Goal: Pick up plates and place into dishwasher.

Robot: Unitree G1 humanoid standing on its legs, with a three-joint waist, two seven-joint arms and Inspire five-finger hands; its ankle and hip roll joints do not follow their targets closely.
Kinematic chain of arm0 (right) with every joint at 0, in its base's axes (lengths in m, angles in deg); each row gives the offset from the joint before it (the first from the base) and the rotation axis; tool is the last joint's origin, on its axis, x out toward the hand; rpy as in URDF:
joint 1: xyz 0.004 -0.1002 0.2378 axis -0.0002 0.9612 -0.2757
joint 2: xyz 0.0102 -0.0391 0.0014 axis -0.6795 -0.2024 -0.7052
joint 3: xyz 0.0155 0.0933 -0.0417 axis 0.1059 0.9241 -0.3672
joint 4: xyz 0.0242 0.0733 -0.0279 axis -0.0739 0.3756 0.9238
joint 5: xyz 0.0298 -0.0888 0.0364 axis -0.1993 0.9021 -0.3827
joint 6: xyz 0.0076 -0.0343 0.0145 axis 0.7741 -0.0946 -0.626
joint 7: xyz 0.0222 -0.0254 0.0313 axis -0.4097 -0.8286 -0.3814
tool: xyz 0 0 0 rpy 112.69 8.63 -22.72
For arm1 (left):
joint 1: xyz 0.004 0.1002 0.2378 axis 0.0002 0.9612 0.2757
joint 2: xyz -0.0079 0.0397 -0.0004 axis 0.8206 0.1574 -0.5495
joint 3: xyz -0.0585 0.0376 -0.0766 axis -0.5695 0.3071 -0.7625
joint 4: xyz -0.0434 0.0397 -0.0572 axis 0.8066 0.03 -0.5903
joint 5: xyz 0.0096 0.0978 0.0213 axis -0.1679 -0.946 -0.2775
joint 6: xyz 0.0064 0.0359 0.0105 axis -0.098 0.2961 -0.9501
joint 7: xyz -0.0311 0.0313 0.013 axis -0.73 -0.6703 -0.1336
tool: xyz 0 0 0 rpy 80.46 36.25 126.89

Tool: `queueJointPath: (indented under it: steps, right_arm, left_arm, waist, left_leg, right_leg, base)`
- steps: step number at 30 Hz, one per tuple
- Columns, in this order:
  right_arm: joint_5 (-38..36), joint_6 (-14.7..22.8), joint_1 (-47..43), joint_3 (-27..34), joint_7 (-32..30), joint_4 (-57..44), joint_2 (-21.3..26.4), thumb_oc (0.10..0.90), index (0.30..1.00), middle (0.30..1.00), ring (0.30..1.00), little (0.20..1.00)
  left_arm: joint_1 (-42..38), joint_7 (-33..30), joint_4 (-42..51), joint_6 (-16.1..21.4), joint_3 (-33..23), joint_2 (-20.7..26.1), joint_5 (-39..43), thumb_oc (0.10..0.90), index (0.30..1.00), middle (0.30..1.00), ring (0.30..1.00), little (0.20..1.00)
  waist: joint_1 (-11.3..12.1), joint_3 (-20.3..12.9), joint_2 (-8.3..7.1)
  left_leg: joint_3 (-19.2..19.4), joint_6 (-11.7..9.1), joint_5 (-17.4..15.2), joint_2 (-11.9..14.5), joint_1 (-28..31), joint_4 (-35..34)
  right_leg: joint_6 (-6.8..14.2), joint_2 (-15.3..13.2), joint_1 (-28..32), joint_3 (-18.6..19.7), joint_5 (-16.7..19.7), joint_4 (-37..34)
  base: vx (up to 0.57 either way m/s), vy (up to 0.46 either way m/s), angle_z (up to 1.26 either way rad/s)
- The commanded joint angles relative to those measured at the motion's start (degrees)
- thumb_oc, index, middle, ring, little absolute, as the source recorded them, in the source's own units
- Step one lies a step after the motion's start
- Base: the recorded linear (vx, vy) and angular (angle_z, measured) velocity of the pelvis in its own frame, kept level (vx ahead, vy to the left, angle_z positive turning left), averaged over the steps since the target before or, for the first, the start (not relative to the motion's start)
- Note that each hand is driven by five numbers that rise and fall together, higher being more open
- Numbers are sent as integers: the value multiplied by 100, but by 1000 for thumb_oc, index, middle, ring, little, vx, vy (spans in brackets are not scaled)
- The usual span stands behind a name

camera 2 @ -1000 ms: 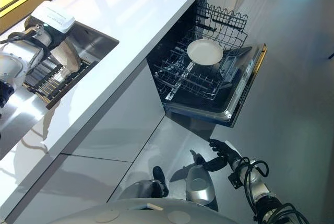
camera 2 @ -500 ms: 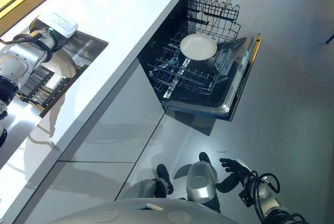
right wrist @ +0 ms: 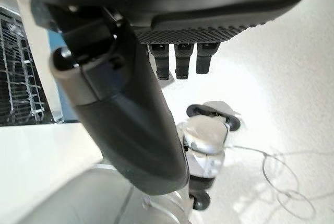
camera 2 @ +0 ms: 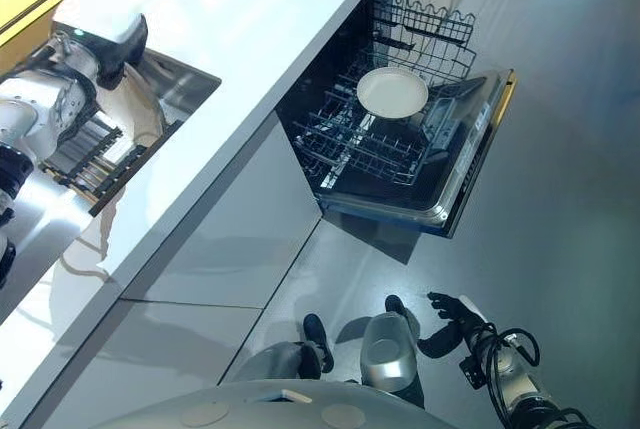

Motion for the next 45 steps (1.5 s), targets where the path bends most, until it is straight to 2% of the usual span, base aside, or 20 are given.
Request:
queueJointPath:
  steps: [1,5,9,16,20,21,22,23,24,27,32,37,40,45]
  right_arm:
    - [-278,120,174,260,-306,-329,166,800,900,900,900,900]
    - [-426,90,177,498,-491,-345,85,800,900,900,900,900]
    - [-490,43,152,730,-559,-336,42,800,900,900,900,900]
    - [-568,-62,102,938,-638,-365,32,800,900,900,900,900]
    - [-543,-68,84,985,-615,-367,57,800,900,900,900,900]
    - [-532,-91,71,979,-584,-384,69,800,900,900,900,900]
    - [-510,-98,61,966,-554,-382,65,800,900,900,900,900]
    - [-500,-79,58,948,-545,-360,59,800,900,900,900,900]
    - [-422,-28,63,888,-494,-305,44,800,900,900,900,900]
    - [-304,-12,59,724,-364,-283,33,800,900,900,900,900]
    - [-194,-51,31,249,21,-214,-27,800,900,900,900,900]
    - [27,-53,-10,-203,75,-19,-160,800,900,900,900,900]
    - [122,-76,-69,-380,4,46,-167,800,900,900,900,900]
    - [-7,-81,-241,-517,-138,112,-101,800,900,900,900,900]
  left_arm:
    - [-155,-736,451,-443,-891,746,553,100,300,300,300,200]
    - [72,-845,1146,-569,-1268,1117,775,100,300,300,300,200]
    - [573,-869,1671,-510,-1867,1461,783,100,300,300,300,200]
    - [1147,-845,2047,-346,-2432,1769,906,100,300,300,300,200]
    - [1244,-788,2107,-305,-2559,1860,983,100,300,300,300,200]
    - [1241,-766,2112,-307,-2543,1872,995,237,418,418,418,337]
    - [1240,-755,2096,-276,-2539,1867,985,303,474,474,474,403]
    - [1234,-756,2081,-251,-2526,1866,978,660,780,780,780,760]
    - [1205,-738,2063,-189,-2475,1864,923,800,900,900,900,900]
    - [1024,-667,2024,-165,-2221,1839,741,800,900,900,900,900]
    - [139,-482,1623,-65,-1268,1703,439,800,900,900,900,900]
    - [-655,-313,1148,74,-365,1541,172,800,900,900,900,900]
    - [-829,-212,1037,121,-124,1467,-50,800,900,900,900,900]
    - [-853,-68,1052,-70,32,1322,-122,800,900,900,900,900]
  waist:
    - [28,-627,28]
    - [169,-730,-55]
    - [313,-873,-101]
    - [458,-1100,-102]
    - [486,-1167,-70]
    - [484,-1184,-56]
    - [483,-1188,-52]
    - [482,-1190,-52]
    - [475,-1201,-46]
    - [442,-1211,-26]
    - [342,-1195,59]
    - [228,-1056,187]
    - [193,-943,256]
    - [144,-671,354]
  left_leg:
    - [136,82,-479,-367,890,-927]
    - [101,69,-466,-315,942,-1007]
    - [63,43,-436,-262,1014,-1134]
    - [-25,-9,-354,-196,1081,-1309]
    - [-58,-27,-334,-170,1104,-1349]
    - [-71,-32,-327,-165,1114,-1365]
    - [-66,-37,-321,-157,1122,-1373]
    - [-65,-37,-318,-157,1123,-1374]
    - [-66,-41,-310,-151,1122,-1384]
    - [-50,-46,-282,-141,1120,-1420]
    - [0,-48,-252,-141,1127,-1463]
    - [70,7,-297,-168,1063,-1389]
    - [109,41,-320,-180,980,-1313]
    - [129,89,-331,-208,714,-1080]
  right_leg:
    - [65,504,-671,-148,986,-378]
    - [78,541,-488,-218,848,-482]
    - [55,622,-231,-289,760,-673]
    - [-52,748,95,-312,677,-936]
    - [-105,798,211,-333,602,-1029]
    - [-115,815,236,-329,584,-1050]
    - [-120,822,250,-330,575,-1059]
    - [-122,827,261,-326,574,-1066]
    - [-126,837,275,-315,571,-1080]
    - [-119,854,287,-289,574,-1105]
    - [-95,853,262,-252,601,-1119]
    - [-43,821,124,-157,630,-1055]
    - [-32,806,-3,-170,602,-931]
    - [-41,779,-295,-125,538,-640]
  base:
    - [-89,-95,1]
    - [-98,-91,9]
    - [-90,-85,4]
    - [-63,-73,5]
    - [-36,-50,6]
    - [-24,-39,1]
    - [-22,-39,-2]
    - [-12,-49,-3]
    - [-6,-53,-2]
    - [2,-59,-4]
    - [27,-58,0]
    - [44,-53,-4]
    - [28,-21,-8]
    - [-8,4,-10]
